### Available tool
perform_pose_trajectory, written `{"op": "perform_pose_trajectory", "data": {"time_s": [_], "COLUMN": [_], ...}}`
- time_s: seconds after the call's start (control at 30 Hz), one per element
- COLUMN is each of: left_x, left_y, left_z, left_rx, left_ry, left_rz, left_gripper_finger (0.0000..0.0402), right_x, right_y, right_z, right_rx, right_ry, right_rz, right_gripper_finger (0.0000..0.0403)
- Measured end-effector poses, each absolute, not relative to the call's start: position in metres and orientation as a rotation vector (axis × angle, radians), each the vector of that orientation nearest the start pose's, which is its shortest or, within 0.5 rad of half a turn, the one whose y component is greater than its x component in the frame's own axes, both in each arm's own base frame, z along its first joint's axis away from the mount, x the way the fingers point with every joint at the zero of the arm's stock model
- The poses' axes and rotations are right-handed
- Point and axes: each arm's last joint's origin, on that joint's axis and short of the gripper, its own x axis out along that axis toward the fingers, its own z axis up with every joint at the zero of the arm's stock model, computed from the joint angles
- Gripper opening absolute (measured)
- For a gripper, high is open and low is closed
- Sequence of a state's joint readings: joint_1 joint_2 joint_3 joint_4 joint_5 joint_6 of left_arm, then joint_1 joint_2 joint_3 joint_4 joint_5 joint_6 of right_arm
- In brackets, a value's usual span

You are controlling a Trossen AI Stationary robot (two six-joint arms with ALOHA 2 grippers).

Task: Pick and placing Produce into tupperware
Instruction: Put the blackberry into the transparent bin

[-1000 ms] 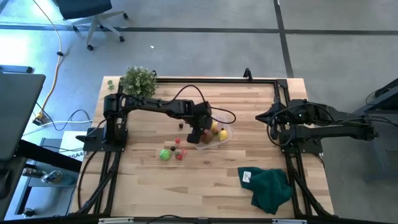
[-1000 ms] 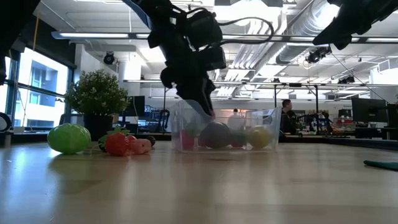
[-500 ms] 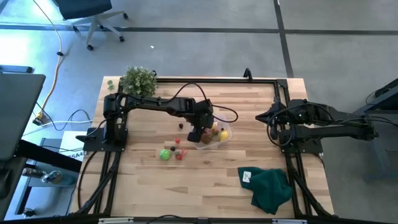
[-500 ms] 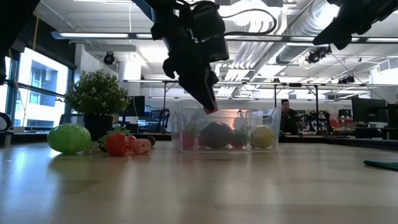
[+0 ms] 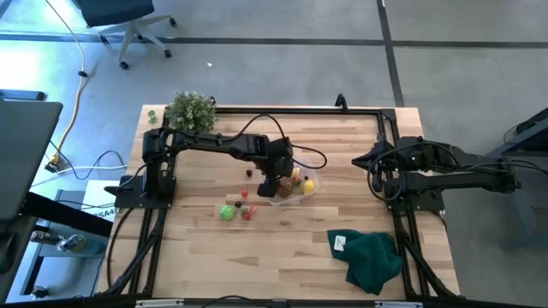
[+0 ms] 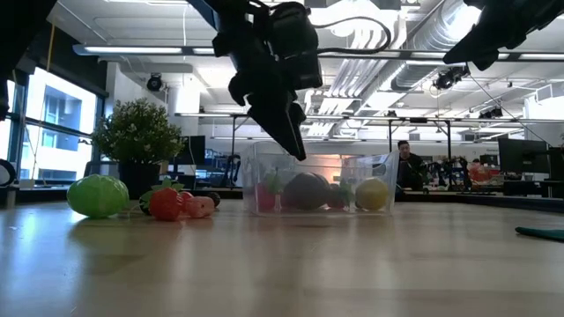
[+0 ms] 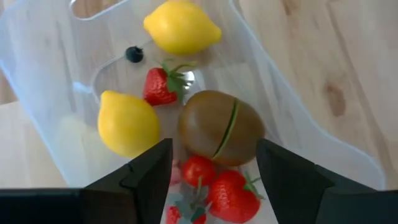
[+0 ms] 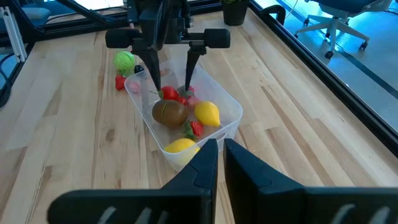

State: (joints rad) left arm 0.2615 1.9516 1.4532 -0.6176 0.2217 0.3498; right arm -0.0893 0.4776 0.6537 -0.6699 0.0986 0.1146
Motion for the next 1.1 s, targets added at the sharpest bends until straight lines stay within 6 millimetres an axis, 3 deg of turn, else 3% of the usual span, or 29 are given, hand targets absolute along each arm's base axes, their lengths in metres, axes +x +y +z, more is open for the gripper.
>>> {"op": "perform_pose_trajectory", "data": {"time_s": [0.2,0.57,0.8,1.1], "left_x": [0.394,0.384,0.36,0.323], "left_y": [0.098,0.098,0.094,0.086], "left_z": [0.215,0.272,0.293,0.325], "left_rx": [0.017,0.095,0.164,0.228], "left_ry": [1.088,1.249,1.292,1.179], "left_rz": [-0.183,-0.185,-0.139,-0.039], "left_gripper_finger": [0.0201,0.0149,0.0131,0.0122], "right_x": [0.101,0.101,0.101,0.101], "right_y": [-0.012,-0.012,-0.012,-0.012], "right_z": [0.281,0.281,0.281,0.281], "right_rx": [0.109,0.109,0.11,0.109], "right_ry": [0.483,0.484,0.483,0.484], "right_rz": [-0.212,-0.212,-0.212,-0.212], "right_gripper_finger": [0.0019,0.0019,0.0019,0.0019]}}
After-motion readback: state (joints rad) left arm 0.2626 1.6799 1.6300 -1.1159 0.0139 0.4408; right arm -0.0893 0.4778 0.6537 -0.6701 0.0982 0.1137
